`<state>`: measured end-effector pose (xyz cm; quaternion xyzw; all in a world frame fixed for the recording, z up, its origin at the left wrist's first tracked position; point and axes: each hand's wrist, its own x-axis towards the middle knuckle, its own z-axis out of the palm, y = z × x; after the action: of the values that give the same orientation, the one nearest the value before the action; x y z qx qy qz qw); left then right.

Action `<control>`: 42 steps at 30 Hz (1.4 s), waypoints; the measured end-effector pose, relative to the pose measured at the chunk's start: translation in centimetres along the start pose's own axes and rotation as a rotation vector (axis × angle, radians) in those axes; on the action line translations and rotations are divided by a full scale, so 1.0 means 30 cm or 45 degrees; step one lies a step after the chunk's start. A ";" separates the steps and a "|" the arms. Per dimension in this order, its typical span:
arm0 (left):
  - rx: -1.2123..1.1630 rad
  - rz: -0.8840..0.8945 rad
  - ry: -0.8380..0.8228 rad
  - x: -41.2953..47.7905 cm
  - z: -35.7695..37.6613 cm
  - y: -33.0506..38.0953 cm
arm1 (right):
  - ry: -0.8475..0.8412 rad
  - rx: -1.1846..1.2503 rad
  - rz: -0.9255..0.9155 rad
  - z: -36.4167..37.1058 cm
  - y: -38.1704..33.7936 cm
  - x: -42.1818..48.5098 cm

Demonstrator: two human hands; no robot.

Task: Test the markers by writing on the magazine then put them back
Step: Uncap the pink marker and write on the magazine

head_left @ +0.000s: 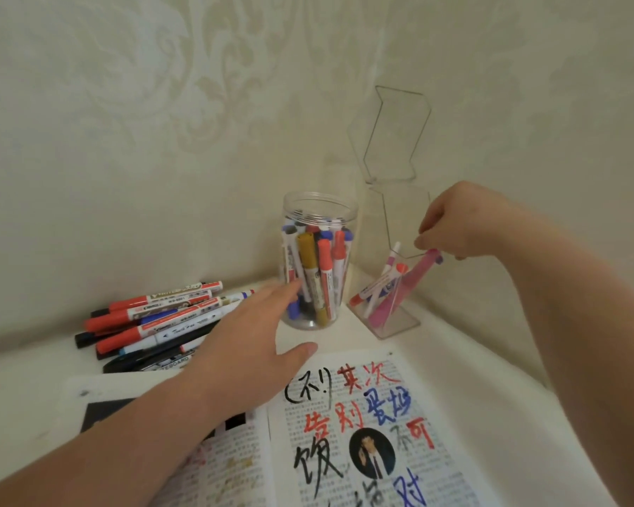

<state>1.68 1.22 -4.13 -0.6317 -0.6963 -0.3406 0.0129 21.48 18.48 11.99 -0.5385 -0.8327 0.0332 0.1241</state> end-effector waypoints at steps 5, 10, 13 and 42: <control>0.001 0.065 -0.035 -0.008 -0.003 0.009 | -0.194 -0.155 -0.018 -0.016 -0.026 0.027; 0.001 0.077 -0.054 -0.008 -0.005 0.012 | -0.227 0.009 0.028 -0.026 -0.034 0.046; 0.000 0.069 -0.054 -0.008 -0.013 0.015 | -0.193 0.031 0.043 -0.009 -0.028 0.046; -0.331 0.098 -0.171 -0.025 -0.008 0.056 | 0.019 2.015 -0.356 0.413 -0.084 -0.302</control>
<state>3.21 0.40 -3.51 -0.6756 -0.6208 -0.3841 -0.1026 19.77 10.20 -1.06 -0.1817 -0.6212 0.5941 0.4777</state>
